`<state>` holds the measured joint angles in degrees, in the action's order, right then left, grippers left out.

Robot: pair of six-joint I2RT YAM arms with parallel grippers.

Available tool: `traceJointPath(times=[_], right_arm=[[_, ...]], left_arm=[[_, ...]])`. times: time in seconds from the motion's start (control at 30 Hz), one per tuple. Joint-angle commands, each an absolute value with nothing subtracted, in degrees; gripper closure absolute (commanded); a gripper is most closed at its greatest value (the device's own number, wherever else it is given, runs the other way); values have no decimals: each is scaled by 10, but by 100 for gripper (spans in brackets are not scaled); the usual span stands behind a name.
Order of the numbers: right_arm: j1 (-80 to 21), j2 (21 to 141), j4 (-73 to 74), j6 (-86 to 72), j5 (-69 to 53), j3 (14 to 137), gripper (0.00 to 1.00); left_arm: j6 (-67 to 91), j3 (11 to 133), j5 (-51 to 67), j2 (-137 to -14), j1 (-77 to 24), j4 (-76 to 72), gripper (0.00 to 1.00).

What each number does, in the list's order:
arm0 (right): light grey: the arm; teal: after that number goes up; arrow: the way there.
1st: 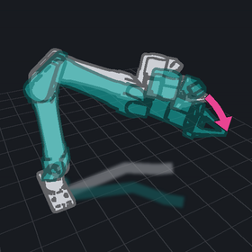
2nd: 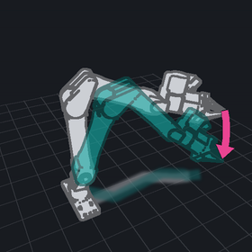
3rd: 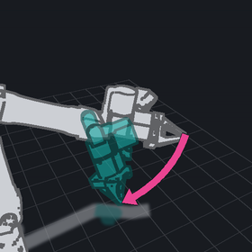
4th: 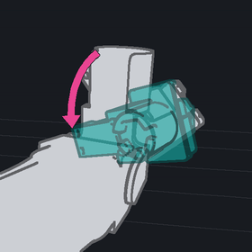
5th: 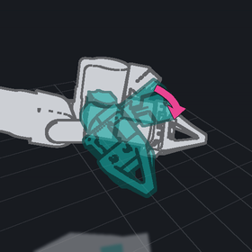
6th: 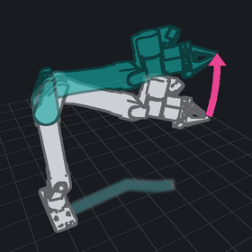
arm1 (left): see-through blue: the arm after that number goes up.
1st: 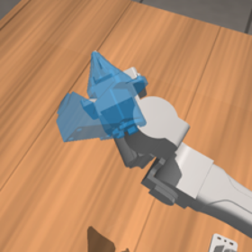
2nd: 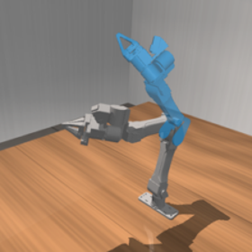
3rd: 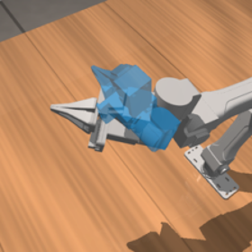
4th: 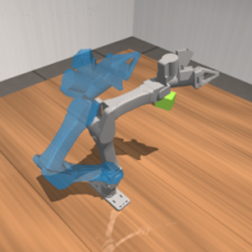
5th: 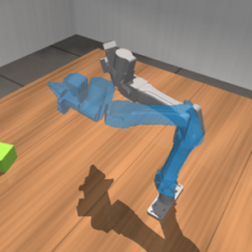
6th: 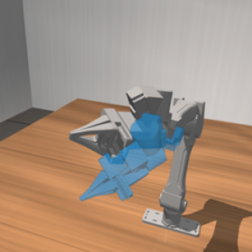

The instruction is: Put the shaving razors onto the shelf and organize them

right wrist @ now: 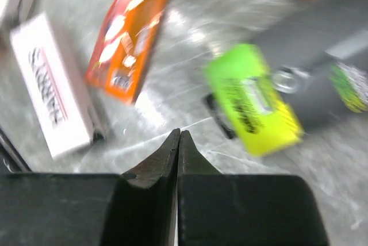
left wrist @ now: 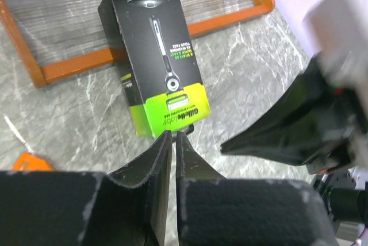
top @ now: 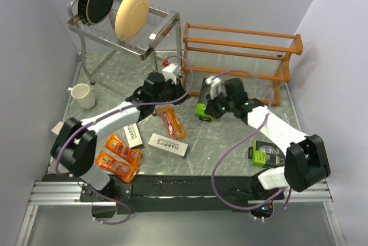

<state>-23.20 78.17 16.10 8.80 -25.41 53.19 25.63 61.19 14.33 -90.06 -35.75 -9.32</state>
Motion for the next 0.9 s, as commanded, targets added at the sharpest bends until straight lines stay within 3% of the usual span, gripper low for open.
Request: traceJointPath(times=[0.0,0.23,0.87], right_arm=[[-271,779,195,248,-256,523,100],[-295,814,163,402,-178,498,100],[-282,942,56,422,-1,589,100]], left_arm=[[210,585,142,-847,-359,-77,87],[186,554,120,-805,-354,-73,86],[192,486,126,-771,-339,-104,85]])
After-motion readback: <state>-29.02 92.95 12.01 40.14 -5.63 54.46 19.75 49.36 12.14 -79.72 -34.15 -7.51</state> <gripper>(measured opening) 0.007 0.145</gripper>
